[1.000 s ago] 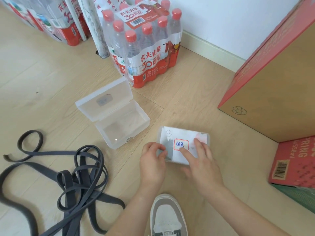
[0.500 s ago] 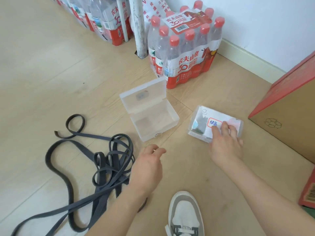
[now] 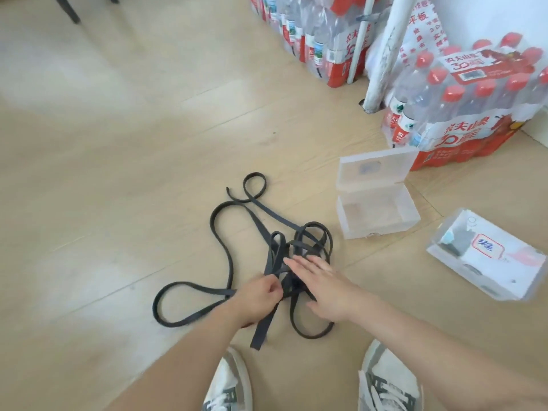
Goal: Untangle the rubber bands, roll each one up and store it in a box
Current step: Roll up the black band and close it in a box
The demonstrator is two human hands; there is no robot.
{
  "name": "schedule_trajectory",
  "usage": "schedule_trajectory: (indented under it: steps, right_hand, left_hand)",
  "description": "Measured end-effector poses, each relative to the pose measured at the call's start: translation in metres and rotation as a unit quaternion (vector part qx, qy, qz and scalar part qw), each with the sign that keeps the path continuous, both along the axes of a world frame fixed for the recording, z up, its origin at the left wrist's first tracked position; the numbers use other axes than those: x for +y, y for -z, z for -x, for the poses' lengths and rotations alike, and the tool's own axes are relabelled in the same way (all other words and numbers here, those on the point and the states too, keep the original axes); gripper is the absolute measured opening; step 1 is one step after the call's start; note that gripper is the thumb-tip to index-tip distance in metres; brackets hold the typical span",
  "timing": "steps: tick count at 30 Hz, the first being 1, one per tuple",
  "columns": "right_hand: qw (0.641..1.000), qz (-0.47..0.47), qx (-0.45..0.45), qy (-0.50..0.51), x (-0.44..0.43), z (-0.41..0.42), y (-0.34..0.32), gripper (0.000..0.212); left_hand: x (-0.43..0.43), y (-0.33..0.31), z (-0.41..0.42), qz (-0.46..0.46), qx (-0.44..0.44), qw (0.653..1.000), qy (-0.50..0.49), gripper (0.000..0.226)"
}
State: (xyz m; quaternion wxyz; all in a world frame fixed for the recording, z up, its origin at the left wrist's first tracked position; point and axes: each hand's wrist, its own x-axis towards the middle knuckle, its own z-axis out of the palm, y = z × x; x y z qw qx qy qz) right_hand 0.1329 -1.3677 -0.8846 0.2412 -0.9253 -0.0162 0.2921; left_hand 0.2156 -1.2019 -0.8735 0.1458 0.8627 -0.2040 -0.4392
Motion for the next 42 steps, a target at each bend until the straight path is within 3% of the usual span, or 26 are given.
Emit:
schedule_trajectory:
  steps: [2, 4, 5, 7, 9, 13, 17, 20, 23, 25, 26, 27, 28, 29, 31, 32, 33, 35, 37, 38, 40, 42]
  right_hand:
    - [0.999, -0.013, 0.02, -0.04, 0.006, -0.005, -0.003, 0.069]
    - [0.998, -0.012, 0.012, -0.057, 0.008, -0.008, -0.016, 0.028]
    - [0.998, -0.021, 0.009, -0.059, 0.008, -0.01, -0.028, 0.019]
    - [0.998, -0.063, 0.01, -0.026, 0.007, -0.022, -0.062, 0.023]
    - [0.995, -0.096, -0.019, 0.007, 0.005, -0.04, -0.107, 0.013]
    - [0.986, -0.161, -0.052, -0.006, 0.011, -0.073, -0.219, 0.015]
    - [0.977, -0.193, -0.042, -0.084, 0.048, -0.08, -0.315, 0.009]
    - [0.972, -0.197, -0.064, -0.107, 0.091, -0.077, -0.349, 0.025]
    - [0.963, -0.244, -0.023, -0.115, 0.133, -0.07, -0.358, 0.039]
    - [0.96, -0.242, 0.011, -0.141, 0.16, -0.065, -0.358, 0.02]
    - [0.96, -0.238, 0.012, -0.147, 0.172, -0.063, -0.357, 0.011]
    - [0.96, -0.24, 0.007, -0.142, 0.183, -0.062, -0.356, 0.017]
    - [0.96, -0.253, -0.001, -0.119, 0.192, -0.062, -0.355, 0.02]
    - [0.955, -0.286, -0.009, -0.077, 0.199, -0.062, -0.358, 0.021]
    - [0.923, -0.38, -0.04, 0.042, 0.208, -0.068, -0.365, 0.023]
    - [0.897, -0.427, -0.052, 0.098, 0.211, -0.074, -0.372, 0.026]
    - [0.877, -0.459, -0.061, 0.133, 0.214, -0.08, -0.38, 0.027]
    - [0.857, -0.487, -0.065, 0.158, 0.219, -0.094, -0.394, 0.028]
    - [0.858, -0.486, -0.056, 0.155, 0.224, -0.107, -0.406, 0.029]
    - [0.865, -0.477, -0.049, 0.151, 0.226, -0.112, -0.41, 0.028]
    - [0.891, -0.432, -0.053, 0.128, 0.228, -0.122, -0.415, 0.03]
    - [0.919, -0.377, -0.071, 0.088, 0.229, -0.128, -0.418, 0.035]
  left_hand:
    - [0.006, -0.025, 0.007, 0.007, 0.19, 0.979, -0.07, 0.017]
    - [0.014, -0.056, 0.005, 0.04, 0.221, 0.973, -0.061, 0.015]
    - [0.019, -0.073, -0.001, 0.063, 0.193, 0.978, -0.045, 0.014]
    - [0.029, -0.117, -0.018, 0.108, 0.117, 0.987, -0.034, 0.011]
    - [0.039, -0.173, -0.035, 0.165, 0.039, 0.984, -0.052, 0.009]
    - [0.068, -0.293, -0.04, 0.335, -0.081, 0.933, -0.098, 0.012]
    - [0.1, -0.39, -0.011, 0.526, -0.129, 0.825, -0.16, 0.015]
    - [0.127, -0.451, 0.011, 0.661, -0.132, 0.71, -0.205, 0.016]
    - [0.157, -0.501, 0.028, 0.766, -0.119, 0.595, -0.214, 0.013]
    - [0.176, -0.518, 0.033, 0.81, -0.119, 0.528, -0.227, 0.013]
    - [0.186, -0.521, 0.031, 0.82, -0.121, 0.506, -0.239, 0.014]
    - [0.197, -0.518, 0.027, 0.815, -0.138, 0.5, -0.257, 0.014]
    - [0.208, -0.511, 0.018, 0.777, -0.202, 0.52, -0.293, 0.012]
    - [0.22, -0.499, 0.008, 0.683, -0.312, 0.567, -0.339, 0.008]
    - [0.238, -0.465, -0.012, 0.351, -0.515, 0.684, -0.379, 0.025]
    - [0.241, -0.446, -0.017, 0.225, -0.54, 0.719, -0.376, 0.043]
    - [0.241, -0.428, -0.016, 0.188, -0.501, 0.757, -0.375, 0.058]
    - [0.233, -0.396, -0.006, 0.319, -0.297, 0.831, -0.345, 0.065]
    - [0.218, -0.376, 0.01, 0.441, -0.037, 0.846, -0.296, 0.063]
    - [0.212, -0.367, 0.013, 0.446, 0.008, 0.859, -0.252, 0.061]
    - [0.203, -0.355, 0.015, 0.439, -0.028, 0.867, -0.234, 0.055]
    - [0.202, -0.358, 0.009, 0.478, -0.082, 0.808, -0.334, 0.047]
